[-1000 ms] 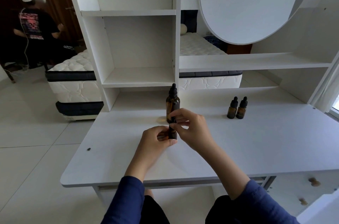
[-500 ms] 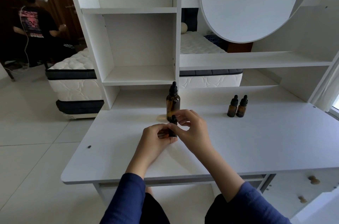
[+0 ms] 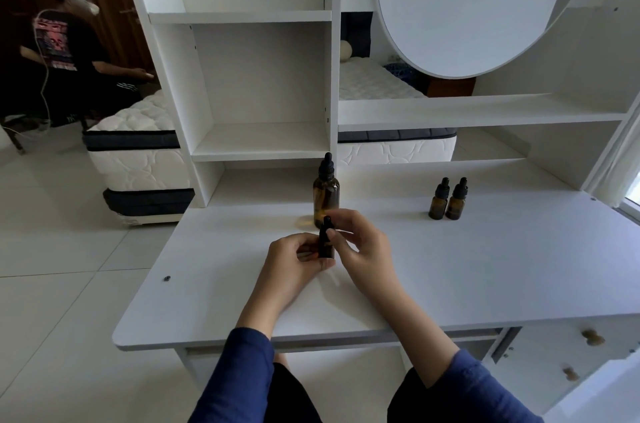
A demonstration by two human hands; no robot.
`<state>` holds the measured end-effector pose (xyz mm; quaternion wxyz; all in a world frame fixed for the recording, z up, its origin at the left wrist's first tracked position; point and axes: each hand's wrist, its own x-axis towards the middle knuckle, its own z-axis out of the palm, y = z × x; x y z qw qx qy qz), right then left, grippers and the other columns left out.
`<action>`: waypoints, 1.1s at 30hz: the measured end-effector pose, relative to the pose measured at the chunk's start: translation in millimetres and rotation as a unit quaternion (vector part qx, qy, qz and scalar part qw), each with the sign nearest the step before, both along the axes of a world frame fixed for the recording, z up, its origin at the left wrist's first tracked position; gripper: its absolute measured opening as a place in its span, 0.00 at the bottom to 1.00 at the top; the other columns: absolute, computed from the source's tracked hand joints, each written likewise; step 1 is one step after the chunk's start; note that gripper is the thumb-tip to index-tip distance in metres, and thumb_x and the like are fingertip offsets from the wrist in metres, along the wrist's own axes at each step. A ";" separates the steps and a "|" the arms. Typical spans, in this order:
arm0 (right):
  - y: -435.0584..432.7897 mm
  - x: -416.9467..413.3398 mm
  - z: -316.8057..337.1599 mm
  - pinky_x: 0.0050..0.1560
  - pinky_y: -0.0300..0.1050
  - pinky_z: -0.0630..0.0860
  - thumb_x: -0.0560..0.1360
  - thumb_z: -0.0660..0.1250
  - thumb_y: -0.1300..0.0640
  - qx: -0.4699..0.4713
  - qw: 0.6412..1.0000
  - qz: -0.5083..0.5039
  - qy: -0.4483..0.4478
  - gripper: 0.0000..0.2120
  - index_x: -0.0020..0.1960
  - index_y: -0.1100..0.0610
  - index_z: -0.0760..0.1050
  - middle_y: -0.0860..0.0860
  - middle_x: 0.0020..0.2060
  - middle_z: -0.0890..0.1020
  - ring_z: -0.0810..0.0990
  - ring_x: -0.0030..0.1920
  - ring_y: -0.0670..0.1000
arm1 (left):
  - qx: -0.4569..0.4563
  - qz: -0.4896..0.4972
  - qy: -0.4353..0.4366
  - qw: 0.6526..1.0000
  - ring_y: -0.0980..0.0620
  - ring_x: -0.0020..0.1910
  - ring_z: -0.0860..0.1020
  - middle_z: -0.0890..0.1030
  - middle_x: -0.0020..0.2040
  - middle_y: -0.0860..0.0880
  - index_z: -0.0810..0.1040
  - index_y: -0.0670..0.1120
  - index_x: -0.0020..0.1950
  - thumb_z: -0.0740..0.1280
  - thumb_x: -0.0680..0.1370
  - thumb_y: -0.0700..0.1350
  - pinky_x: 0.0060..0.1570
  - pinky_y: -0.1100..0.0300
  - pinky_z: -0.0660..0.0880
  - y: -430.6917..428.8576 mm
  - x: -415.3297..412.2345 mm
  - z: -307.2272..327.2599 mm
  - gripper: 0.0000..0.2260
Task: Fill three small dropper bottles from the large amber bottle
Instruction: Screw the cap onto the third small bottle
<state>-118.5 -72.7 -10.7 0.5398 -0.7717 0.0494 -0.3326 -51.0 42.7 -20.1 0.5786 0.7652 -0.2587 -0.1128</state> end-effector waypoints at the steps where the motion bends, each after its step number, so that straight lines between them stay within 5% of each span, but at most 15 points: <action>1: 0.5 0.3 0.1 0.51 0.36 0.77 0.73 0.66 0.66 -0.003 1.000 -0.002 0.001 0.12 0.52 0.52 0.77 0.49 0.46 0.83 0.81 0.49 0.43 | 0.000 0.000 -0.001 1.000 0.58 0.44 0.83 0.85 0.43 0.50 0.83 0.45 0.48 0.75 0.68 0.38 0.50 0.61 0.79 -0.2 -0.1 0.1 0.10; 8: 0.0 0.3 -0.4 0.54 0.39 0.78 0.72 0.66 0.67 0.002 1.000 0.009 0.016 0.15 0.56 0.53 0.78 0.49 0.49 0.83 0.82 0.50 0.45 | 0.002 0.000 -0.009 1.000 0.60 0.43 0.83 0.85 0.42 0.52 0.83 0.46 0.47 0.75 0.68 0.38 0.48 0.64 0.78 0.9 -2.0 2.7 0.09; 19: -1.7 0.4 8.5 0.48 0.38 0.80 0.65 0.76 0.62 0.015 0.998 -0.034 0.054 0.09 0.43 0.55 0.80 0.48 0.39 0.84 0.83 0.40 0.44 | 0.016 -0.001 -0.038 0.999 0.61 0.42 0.82 0.84 0.40 0.55 0.81 0.53 0.42 0.75 0.68 0.38 0.49 0.63 0.78 -1.0 -1.3 1.3 0.11; 27: -4.6 -3.1 9.6 0.44 0.37 0.79 0.67 0.74 0.65 0.037 0.997 -0.057 0.033 0.14 0.40 0.47 0.76 0.43 0.37 0.83 0.83 0.40 0.43 | 0.063 0.029 -0.126 0.990 0.53 0.58 0.78 0.79 0.58 0.50 0.78 0.45 0.61 0.73 0.71 0.44 0.59 0.60 0.75 -2.0 -1.2 -6.0 0.19; 33: -26.6 1.7 42.4 0.47 0.38 0.79 0.69 0.72 0.65 0.095 0.986 -0.124 -0.065 0.09 0.48 0.58 0.78 0.52 0.42 0.83 0.83 0.44 0.50 | 0.252 0.058 -0.205 0.944 0.52 0.76 0.55 0.58 0.77 0.48 0.56 0.45 0.76 0.51 0.82 0.51 0.75 0.58 0.48 -3.8 -3.0 -7.5 0.23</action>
